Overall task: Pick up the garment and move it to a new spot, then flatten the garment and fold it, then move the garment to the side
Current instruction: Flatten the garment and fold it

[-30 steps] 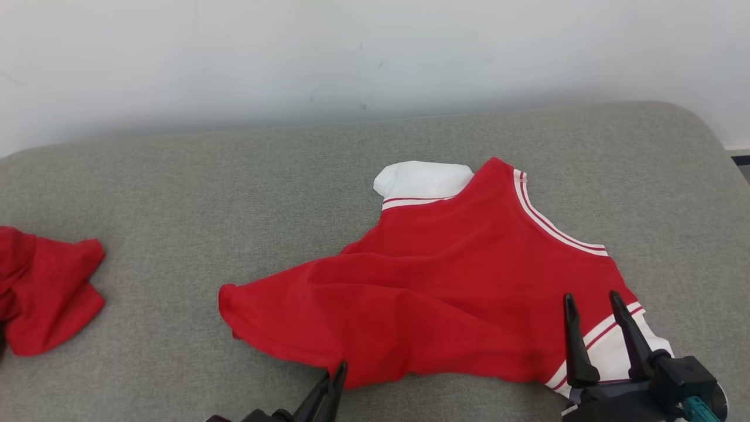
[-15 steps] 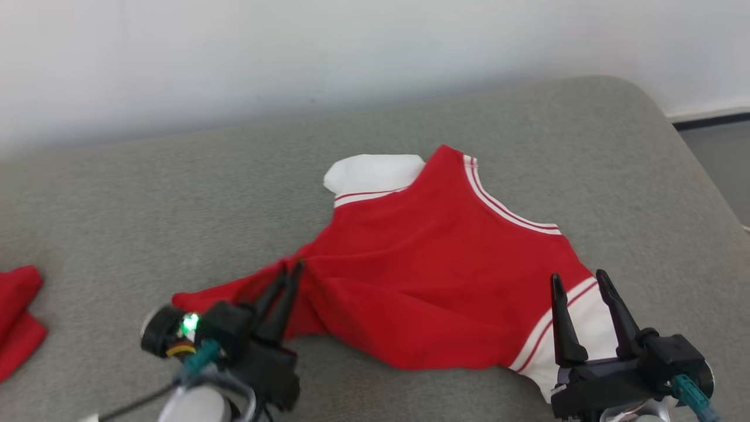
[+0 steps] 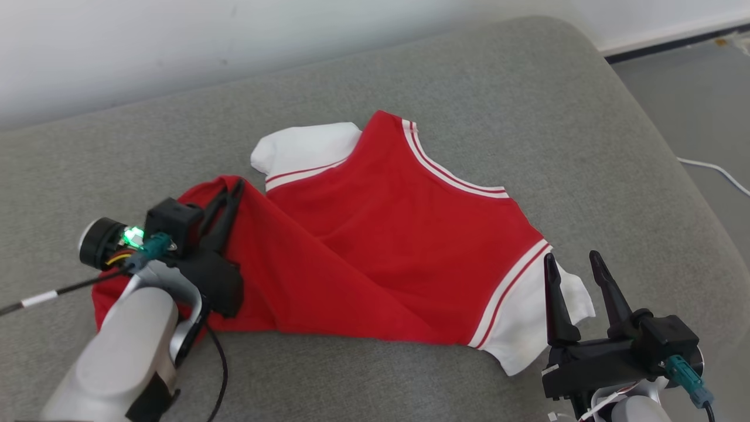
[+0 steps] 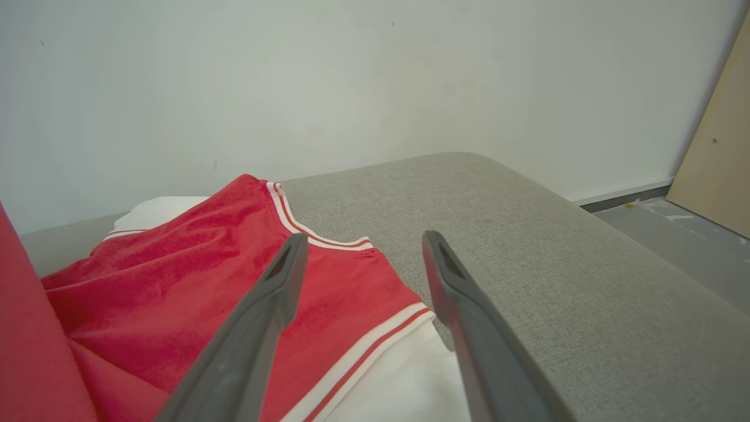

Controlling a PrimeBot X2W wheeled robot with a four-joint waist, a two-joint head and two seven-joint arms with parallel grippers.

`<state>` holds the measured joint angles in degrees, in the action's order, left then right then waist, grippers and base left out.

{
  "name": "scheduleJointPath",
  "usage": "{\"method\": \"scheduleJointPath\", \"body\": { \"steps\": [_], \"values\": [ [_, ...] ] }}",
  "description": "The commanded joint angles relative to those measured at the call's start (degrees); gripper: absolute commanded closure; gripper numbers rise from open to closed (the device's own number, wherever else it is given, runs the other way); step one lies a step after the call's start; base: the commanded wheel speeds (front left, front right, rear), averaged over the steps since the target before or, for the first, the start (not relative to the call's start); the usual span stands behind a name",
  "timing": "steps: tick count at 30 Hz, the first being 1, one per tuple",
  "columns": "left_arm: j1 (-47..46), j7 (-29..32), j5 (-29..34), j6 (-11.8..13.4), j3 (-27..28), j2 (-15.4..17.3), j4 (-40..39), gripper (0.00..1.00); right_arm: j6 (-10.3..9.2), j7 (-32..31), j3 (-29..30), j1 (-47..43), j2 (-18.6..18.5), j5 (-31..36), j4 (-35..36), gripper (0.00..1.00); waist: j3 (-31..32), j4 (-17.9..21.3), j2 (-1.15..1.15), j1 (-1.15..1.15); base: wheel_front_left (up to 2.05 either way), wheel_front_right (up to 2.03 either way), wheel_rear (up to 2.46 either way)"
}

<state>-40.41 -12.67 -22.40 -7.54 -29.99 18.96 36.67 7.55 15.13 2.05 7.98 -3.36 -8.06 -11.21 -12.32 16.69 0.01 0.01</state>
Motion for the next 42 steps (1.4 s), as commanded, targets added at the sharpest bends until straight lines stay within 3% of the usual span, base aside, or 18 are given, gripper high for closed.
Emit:
{"method": "scheduleJointPath", "body": {
  "steps": [1,6,7,8,9,15,29,42],
  "values": [
    [-1.0,-0.6,-1.1,0.2,-0.1,0.2,1.0,1.0,-0.14,0.0,0.1,0.3,0.3,-0.2,-0.1,0.0,-1.7,1.7,-0.01,-0.01,0.0,0.0,0.0],
    [-4.9,-2.0,-3.2,0.1,-1.2,-1.1,8.3,1.0,-0.14,0.0,0.5,0.3,0.5,0.1,-0.8,0.0,-1.7,1.2,-0.01,-0.01,0.0,0.0,0.0],
    [-5.5,-2.1,-2.9,0.1,-1.6,-1.4,9.7,0.94,-0.14,0.0,0.5,0.3,0.5,0.3,-0.9,0.0,-1.6,0.9,-0.01,-0.01,0.0,0.0,0.0],
    [-6.1,-2.4,-2.5,0.1,-2.0,-1.9,10.6,0.57,-0.14,0.0,0.5,0.3,0.5,0.4,-1.1,0.0,-1.4,0.6,-0.01,-0.01,0.0,0.0,0.0],
    [-6.5,-2.5,-2.5,0.1,-2.1,-2.5,11.3,0.0,-0.14,0.0,0.6,0.4,0.5,0.5,-1.2,0.0,-1.2,0.2,-0.01,-0.01,0.0,0.0,0.0],
    [-3.6,-2.5,-0.2,1.6,2.0,-4.9,5.0,0.0,-0.14,0.0,1.6,-0.9,0.5,0.9,-1.3,0.0,0.6,-2.7,-0.01,-0.01,0.0,0.0,0.0],
    [18.5,-2.5,5.2,3.1,8.1,-7.1,-14.6,0.0,-0.14,0.0,3.1,-4.8,-0.1,1.6,-0.8,0.0,4.1,-8.1,-0.01,-0.01,0.0,0.0,0.0],
    [24.1,-2.6,5.9,1.7,9.2,-8.4,-11.2,0.0,-0.14,0.0,2.0,-4.0,-0.9,1.2,-1.0,0.0,3.4,-7.8,-0.01,-0.01,0.0,0.0,0.0]
  ]
}}
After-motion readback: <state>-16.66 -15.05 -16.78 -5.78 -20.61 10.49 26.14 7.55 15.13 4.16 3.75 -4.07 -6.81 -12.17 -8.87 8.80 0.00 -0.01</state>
